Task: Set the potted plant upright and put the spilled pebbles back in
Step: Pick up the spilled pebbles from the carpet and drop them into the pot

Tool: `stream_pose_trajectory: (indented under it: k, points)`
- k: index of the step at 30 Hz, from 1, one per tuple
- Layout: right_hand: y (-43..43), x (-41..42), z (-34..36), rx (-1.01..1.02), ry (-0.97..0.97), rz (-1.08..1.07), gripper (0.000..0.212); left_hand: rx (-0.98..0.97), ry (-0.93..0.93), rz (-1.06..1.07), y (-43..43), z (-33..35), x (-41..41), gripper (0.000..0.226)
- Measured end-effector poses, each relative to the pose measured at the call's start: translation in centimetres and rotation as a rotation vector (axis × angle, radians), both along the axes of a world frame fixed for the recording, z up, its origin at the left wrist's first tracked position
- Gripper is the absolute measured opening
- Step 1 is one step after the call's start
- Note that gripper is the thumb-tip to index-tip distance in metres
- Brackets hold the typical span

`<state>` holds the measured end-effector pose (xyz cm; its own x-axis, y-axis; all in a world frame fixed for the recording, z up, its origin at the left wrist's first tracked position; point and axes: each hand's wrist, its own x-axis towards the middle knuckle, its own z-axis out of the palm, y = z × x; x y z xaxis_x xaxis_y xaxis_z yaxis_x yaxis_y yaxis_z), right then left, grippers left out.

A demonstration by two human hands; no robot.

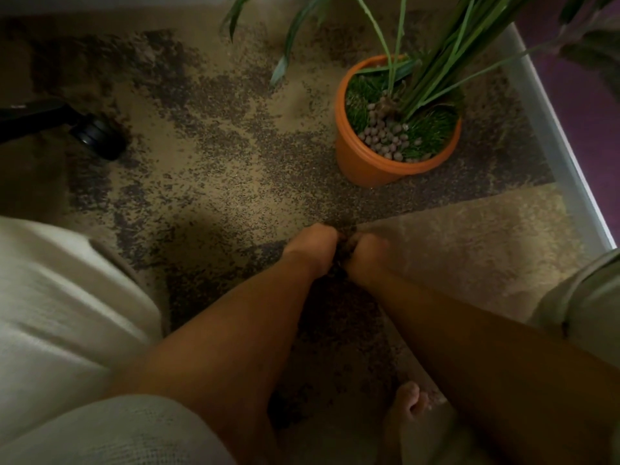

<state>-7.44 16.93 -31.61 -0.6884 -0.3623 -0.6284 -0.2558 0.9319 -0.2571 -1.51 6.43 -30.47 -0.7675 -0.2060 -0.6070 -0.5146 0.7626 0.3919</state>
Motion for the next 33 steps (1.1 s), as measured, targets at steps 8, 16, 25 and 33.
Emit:
stream_pose_trajectory:
  k: [8,16,25,33]
  points:
    - [0.0,-1.1,-0.1,0.016,0.031,-0.066,0.016,-0.021,0.028,0.005,0.2,-0.2,-0.3,0.018]
    - [-0.1,-2.1,-0.2,0.079,0.008,-0.094,0.01,-0.047,0.024,0.021,0.5,0.1,-0.6,0.02]
    - [-0.3,-3.1,0.6,0.042,-0.071,-0.059,0.024,-0.032,0.024,0.065,0.0,0.5,-0.8,0.021]
    - [-2.2,-3.3,6.3,-0.123,-0.012,-0.079,0.011,0.001,0.109,0.247,-3.7,4.2,-1.4,0.023]
